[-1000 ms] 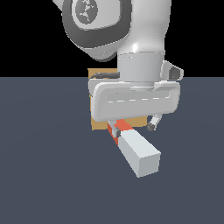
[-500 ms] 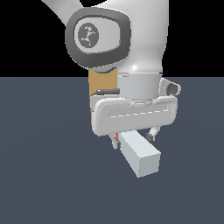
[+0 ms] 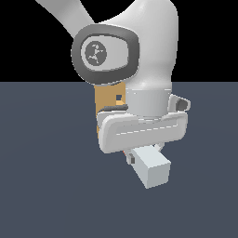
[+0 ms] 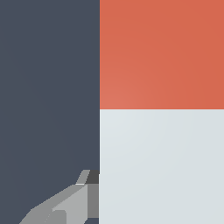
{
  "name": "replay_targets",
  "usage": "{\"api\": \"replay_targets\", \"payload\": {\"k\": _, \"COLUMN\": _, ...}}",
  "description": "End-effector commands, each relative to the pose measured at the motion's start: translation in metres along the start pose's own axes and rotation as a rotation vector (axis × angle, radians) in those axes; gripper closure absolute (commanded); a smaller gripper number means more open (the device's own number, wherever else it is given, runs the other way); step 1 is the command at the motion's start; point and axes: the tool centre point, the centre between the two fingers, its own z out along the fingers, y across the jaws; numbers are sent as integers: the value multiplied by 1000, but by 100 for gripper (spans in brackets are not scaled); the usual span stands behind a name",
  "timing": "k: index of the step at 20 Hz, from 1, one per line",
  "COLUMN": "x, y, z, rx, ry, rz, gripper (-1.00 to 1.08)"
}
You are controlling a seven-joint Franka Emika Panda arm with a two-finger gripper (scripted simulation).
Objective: Insert the peg into the horizontal hole in a box.
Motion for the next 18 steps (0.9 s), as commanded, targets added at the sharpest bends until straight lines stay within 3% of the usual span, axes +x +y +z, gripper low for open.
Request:
{"api": "replay_targets", "payload": {"k": 1, "x": 0, "y": 0, "z": 0, "rx": -1, "ry": -1, "rz": 0, "gripper": 108}}
{"api": "replay_targets", "payload": {"k": 11, "x": 0, "y": 0, "z": -3, "rx": 0, "ry": 0, "rz": 5, "gripper": 108}}
{"api": "replay_targets", "payload": {"k": 18, "x": -2, "y": -5, "z": -29, "rx": -1, "ry": 0, "rz": 50, "gripper": 108}}
